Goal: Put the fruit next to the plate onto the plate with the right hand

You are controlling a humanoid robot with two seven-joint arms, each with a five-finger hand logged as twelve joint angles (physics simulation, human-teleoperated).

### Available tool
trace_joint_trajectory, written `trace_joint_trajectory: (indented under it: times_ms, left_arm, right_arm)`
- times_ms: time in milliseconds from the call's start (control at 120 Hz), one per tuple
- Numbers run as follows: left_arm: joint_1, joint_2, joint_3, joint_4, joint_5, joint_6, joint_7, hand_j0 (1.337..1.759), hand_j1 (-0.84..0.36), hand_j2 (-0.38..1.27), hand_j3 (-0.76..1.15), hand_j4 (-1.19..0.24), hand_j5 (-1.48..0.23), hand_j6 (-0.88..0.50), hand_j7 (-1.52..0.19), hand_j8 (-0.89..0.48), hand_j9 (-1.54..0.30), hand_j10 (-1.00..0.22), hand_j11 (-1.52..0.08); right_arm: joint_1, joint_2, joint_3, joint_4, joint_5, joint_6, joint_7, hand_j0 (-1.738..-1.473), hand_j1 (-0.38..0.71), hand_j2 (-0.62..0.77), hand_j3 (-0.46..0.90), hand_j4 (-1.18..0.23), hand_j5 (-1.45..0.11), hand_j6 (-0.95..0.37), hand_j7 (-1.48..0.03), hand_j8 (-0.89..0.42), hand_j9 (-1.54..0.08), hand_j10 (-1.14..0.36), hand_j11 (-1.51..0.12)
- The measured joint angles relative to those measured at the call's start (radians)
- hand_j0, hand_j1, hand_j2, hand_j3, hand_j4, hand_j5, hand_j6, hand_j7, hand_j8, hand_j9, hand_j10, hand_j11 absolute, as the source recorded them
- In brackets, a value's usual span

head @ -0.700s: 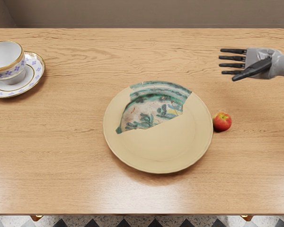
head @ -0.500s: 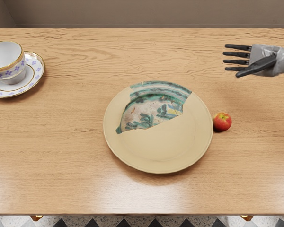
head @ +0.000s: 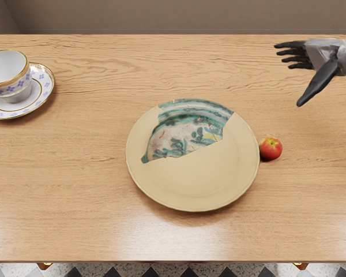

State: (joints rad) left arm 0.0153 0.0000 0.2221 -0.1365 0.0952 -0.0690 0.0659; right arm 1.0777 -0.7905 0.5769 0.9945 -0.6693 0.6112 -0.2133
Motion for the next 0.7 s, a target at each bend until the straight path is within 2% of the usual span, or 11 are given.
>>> trace_joint_trajectory:
  times_ms: [75,150,308,367,450,550,700]
  left_arm:
    - [0.0,0.0,0.0,0.0,0.0,0.0,0.0,1.658,0.06,0.05,0.0,-0.25,-0.32,-0.25,-0.32,-0.25,-0.32,-0.24,-0.32]
    - [0.0,0.0,0.0,0.0,0.0,0.0,0.0,1.658,0.06,0.05,0.0,-0.24,-0.32,-0.25,-0.32,-0.25,-0.32,-0.24,-0.32]
    - [0.0,0.0,0.0,0.0,0.0,0.0,0.0,1.658,0.06,0.05,0.0,-0.24,-0.32,-0.24,-0.32,-0.24,-0.32,-0.24,-0.32]
    - [0.0,0.0,0.0,0.0,0.0,0.0,0.0,1.658,0.06,0.05,0.0,-0.24,-0.32,-0.25,-0.32,-0.24,-0.32,-0.24,-0.32]
    - [0.0,0.0,0.0,0.0,0.0,0.0,0.0,1.658,0.06,0.05,0.0,-0.25,-0.32,-0.25,-0.32,-0.25,-0.32,-0.24,-0.32]
    - [0.0,0.0,0.0,0.0,0.0,0.0,0.0,1.658,0.06,0.05,0.0,-0.25,-0.32,-0.25,-0.32,-0.25,-0.32,-0.24,-0.32]
    - [0.0,0.0,0.0,0.0,0.0,0.0,0.0,1.658,0.06,0.05,0.0,-0.25,-0.32,-0.25,-0.32,-0.25,-0.32,-0.24,-0.32]
  right_arm:
    - [-0.011,-0.057,-0.006,0.127,-0.082,0.0,0.053,-1.658,-0.3,-0.01,0.0,-0.04,-0.06,-0.04,-0.05,-0.04,-0.05,-0.04,-0.05]
    - [-0.047,-0.095,-0.01,0.235,-0.137,0.0,0.08,-1.658,-0.3,-0.01,0.0,-0.04,-0.06,-0.05,-0.06,-0.04,-0.06,-0.04,-0.06]
    - [-0.152,-0.163,-0.013,0.384,-0.184,-0.068,0.157,-1.658,-0.3,-0.01,0.0,-0.05,-0.06,-0.05,-0.06,-0.05,-0.06,-0.05,-0.06]
    - [-0.19,-0.173,-0.014,0.414,-0.189,-0.131,0.176,-1.658,-0.3,-0.01,0.0,-0.05,-0.06,-0.05,-0.06,-0.05,-0.06,-0.05,-0.06]
    - [-0.249,-0.182,-0.015,0.442,-0.194,-0.232,0.23,-1.658,-0.29,-0.01,0.0,-0.05,-0.07,-0.06,-0.07,-0.06,-0.07,-0.05,-0.07]
    - [-0.3,-0.185,-0.015,0.456,-0.207,-0.302,0.277,-1.658,-0.23,-0.02,0.0,-0.11,-0.14,-0.11,-0.14,-0.11,-0.14,-0.11,-0.14]
    - [-0.361,-0.184,-0.017,0.463,-0.23,-0.37,0.318,-1.658,-0.15,-0.03,0.0,-0.18,-0.22,-0.18,-0.22,-0.18,-0.22,-0.17,-0.22]
